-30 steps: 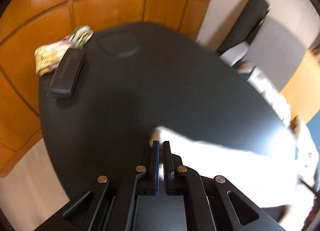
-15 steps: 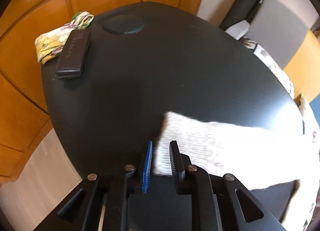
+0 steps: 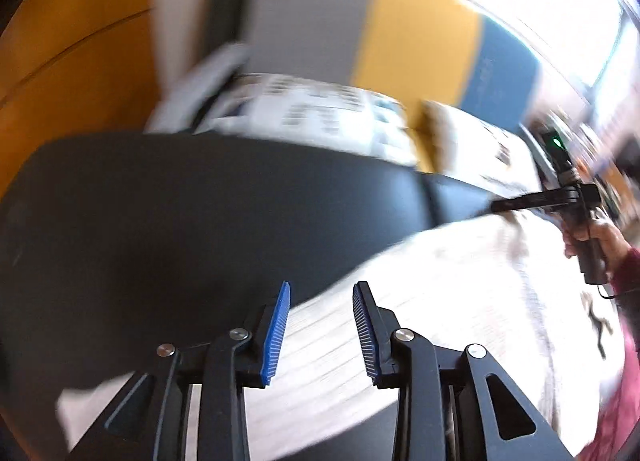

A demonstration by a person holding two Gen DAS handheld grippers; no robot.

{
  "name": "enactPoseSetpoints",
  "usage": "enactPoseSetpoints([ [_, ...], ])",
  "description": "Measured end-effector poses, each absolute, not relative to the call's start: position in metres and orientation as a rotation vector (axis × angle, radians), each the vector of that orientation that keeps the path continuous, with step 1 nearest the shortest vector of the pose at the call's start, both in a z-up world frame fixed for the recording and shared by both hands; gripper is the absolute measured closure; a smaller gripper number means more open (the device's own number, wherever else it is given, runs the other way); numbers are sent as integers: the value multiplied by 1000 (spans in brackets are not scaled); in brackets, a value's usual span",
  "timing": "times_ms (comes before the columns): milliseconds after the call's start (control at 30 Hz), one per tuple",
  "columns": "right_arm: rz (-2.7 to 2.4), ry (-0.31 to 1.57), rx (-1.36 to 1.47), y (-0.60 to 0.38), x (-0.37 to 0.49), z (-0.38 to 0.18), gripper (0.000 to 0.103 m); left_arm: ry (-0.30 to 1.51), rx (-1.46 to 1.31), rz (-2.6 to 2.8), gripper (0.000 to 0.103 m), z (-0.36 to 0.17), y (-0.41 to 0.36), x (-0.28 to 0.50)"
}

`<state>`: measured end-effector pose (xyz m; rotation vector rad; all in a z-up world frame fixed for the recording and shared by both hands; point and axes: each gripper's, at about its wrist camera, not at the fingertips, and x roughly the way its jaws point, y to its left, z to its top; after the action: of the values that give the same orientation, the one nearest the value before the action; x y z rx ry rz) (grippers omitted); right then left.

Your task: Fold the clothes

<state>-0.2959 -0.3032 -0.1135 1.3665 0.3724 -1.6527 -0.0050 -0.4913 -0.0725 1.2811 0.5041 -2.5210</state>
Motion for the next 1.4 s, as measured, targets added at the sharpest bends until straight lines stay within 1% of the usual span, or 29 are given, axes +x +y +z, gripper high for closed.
enactPoseSetpoints([
  [167, -1681, 227, 1209, -271, -281, -87, 99, 329, 1404, -2642, 69, -88, -452, -84],
  [300, -1677, 190, 1107, -254, -271, -72, 99, 224, 1490, -2674, 69, -99, -431, -126],
  [433, -1672, 154, 1006, -237, -260, -58, 99, 293, 1640, -2674, 67, -118, -426, -159],
  [500, -1686, 145, 962, -232, -255, -53, 99, 356, 1720, -2672, 62, -128, -426, -168],
  [633, -1736, 146, 895, -227, -247, -49, 99, 498, 1799, -2662, 62, -143, -424, -172],
  [667, -1758, 153, 884, -227, -246, -49, 99, 508, 1774, -2668, 72, -141, -424, -169],
  [700, -1781, 162, 874, -228, -245, -50, 99, 496, 1719, -2671, 88, -138, -424, -165],
  [800, -1893, 222, 879, -240, -249, -65, 99, 452, 1551, -2668, 96, -128, -423, -153],
  [833, -1945, 255, 888, -245, -252, -72, 99, 417, 1488, -2652, 97, -125, -422, -149],
  [867, -1991, 279, 904, -250, -255, -80, 95, 381, 1429, -2625, 97, -122, -421, -145],
  [900, -2015, 273, 943, -254, -262, -88, 95, 342, 1380, -2577, 97, -120, -421, -143],
  [967, -2061, 258, 1016, -261, -274, -104, 81, 264, 1318, -2466, 97, -118, -422, -140],
  [1000, -2080, 240, 1029, -258, -277, -104, 81, 247, 1298, -2425, 97, -118, -423, -139],
  [1067, -2116, 201, 1044, -252, -282, -104, 81, 336, 1268, -2410, 96, -113, -431, -129],
  [1133, -2126, 159, 982, -239, -274, -90, 80, 423, 1219, -2412, 96, -106, -442, -111],
  [1167, -2065, 148, 973, -240, -268, -85, 78, 441, 1202, -2418, 96, -104, -445, -101],
  [1233, -1946, 140, 955, -242, -253, -77, 78, 472, 1168, -2423, 96, -99, -451, -80],
  [1333, -1807, 273, 944, -269, -220, -78, 78, 460, 1145, -2376, 96, -102, -456, -52],
  [1400, -1802, 369, 986, -292, -209, -91, 78, 454, 1137, -2335, 96, -105, -459, -33],
])
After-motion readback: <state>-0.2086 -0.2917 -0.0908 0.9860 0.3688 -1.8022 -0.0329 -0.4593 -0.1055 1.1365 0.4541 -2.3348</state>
